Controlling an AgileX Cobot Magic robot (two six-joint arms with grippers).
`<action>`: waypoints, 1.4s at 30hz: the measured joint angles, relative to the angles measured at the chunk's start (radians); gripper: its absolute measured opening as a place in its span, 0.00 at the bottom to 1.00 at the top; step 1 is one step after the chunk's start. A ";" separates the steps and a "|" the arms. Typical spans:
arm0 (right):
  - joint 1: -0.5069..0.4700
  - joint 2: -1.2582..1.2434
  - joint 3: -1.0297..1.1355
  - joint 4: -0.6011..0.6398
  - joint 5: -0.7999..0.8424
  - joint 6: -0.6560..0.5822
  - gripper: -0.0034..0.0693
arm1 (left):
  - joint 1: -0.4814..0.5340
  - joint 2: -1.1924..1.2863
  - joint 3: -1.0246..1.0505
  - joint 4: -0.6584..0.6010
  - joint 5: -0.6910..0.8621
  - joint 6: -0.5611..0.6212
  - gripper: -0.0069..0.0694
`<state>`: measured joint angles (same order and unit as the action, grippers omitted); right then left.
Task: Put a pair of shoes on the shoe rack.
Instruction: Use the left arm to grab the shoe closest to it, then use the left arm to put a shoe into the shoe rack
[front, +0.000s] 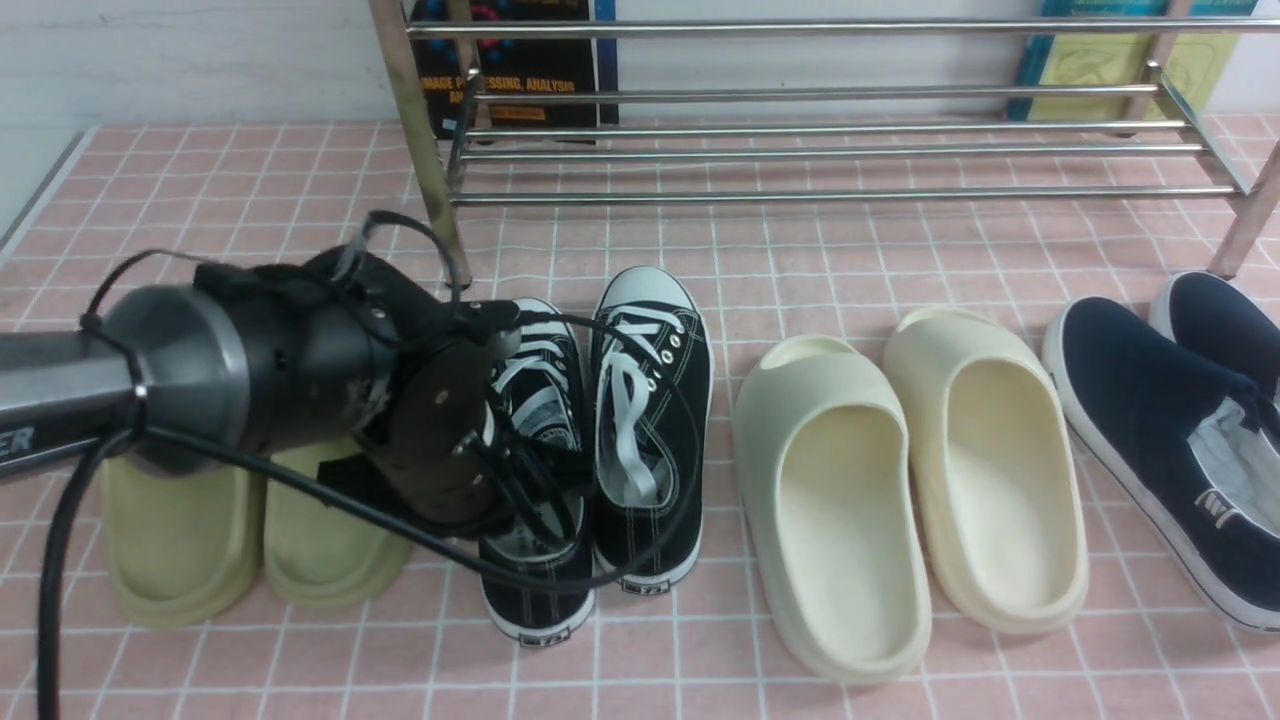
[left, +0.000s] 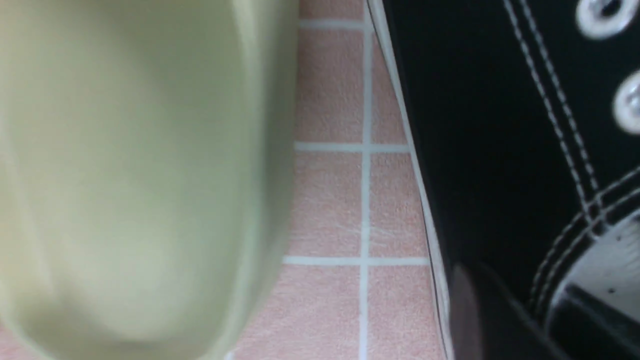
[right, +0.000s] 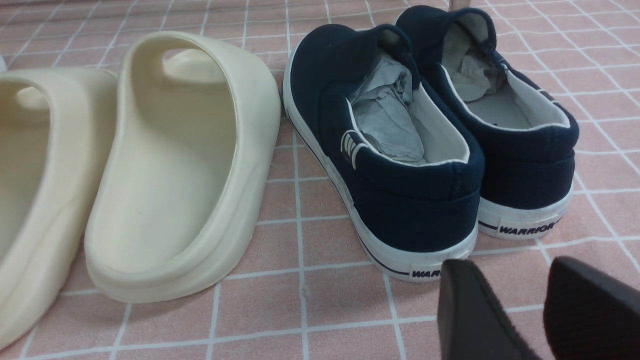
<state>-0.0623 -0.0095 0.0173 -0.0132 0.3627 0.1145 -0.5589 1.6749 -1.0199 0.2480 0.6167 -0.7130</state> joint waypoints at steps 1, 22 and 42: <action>0.000 0.000 0.000 0.000 0.000 0.000 0.38 | 0.018 -0.023 0.000 -0.008 0.000 0.000 0.12; 0.000 0.000 0.000 0.001 0.001 0.000 0.38 | 0.187 -0.170 -0.208 -0.416 0.039 0.411 0.12; 0.000 0.000 0.000 0.002 0.001 0.000 0.38 | 0.253 0.166 -0.573 -0.455 -0.045 0.413 0.12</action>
<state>-0.0623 -0.0095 0.0173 -0.0114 0.3635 0.1145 -0.3056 1.8404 -1.5931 -0.2065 0.5718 -0.2996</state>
